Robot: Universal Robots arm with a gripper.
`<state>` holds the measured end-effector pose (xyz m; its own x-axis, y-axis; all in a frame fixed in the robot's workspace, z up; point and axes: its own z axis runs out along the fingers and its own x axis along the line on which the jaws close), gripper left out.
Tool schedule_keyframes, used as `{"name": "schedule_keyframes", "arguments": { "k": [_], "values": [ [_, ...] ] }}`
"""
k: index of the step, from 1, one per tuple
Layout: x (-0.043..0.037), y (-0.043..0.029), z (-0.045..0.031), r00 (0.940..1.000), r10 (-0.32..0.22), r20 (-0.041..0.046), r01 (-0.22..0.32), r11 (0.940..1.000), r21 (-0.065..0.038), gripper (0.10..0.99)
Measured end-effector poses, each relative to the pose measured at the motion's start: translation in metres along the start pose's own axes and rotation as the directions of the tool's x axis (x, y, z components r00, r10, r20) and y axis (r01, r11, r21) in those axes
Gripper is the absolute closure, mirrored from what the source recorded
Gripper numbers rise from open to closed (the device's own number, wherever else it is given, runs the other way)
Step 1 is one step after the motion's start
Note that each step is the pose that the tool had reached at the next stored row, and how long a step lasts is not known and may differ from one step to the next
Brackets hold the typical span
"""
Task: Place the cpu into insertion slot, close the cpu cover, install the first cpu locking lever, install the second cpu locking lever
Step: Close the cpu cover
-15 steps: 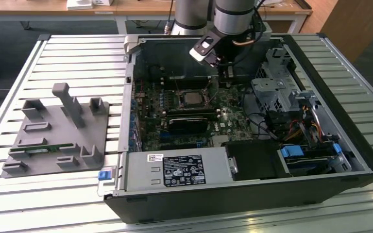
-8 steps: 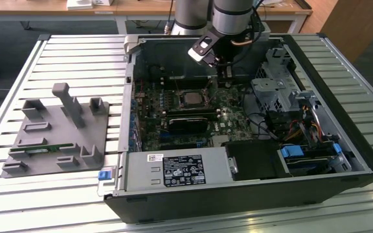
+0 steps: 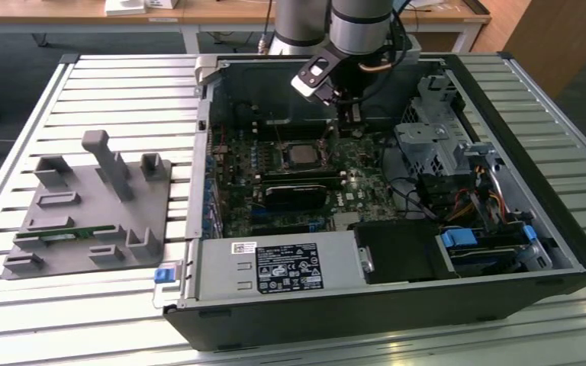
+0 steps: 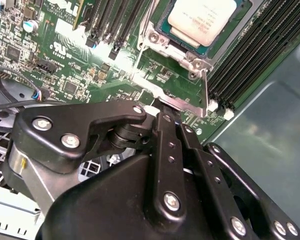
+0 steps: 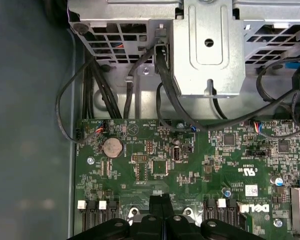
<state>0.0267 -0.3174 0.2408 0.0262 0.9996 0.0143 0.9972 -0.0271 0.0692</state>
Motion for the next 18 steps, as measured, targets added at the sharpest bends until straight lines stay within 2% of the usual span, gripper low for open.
{"name": "schedule_keyframes", "arguments": {
  "k": [18],
  "values": [
    [-0.0003,-0.0101,-0.0006,1.0,0.0,0.0,0.0,1.0,0.0,0.98]
  ]
}}
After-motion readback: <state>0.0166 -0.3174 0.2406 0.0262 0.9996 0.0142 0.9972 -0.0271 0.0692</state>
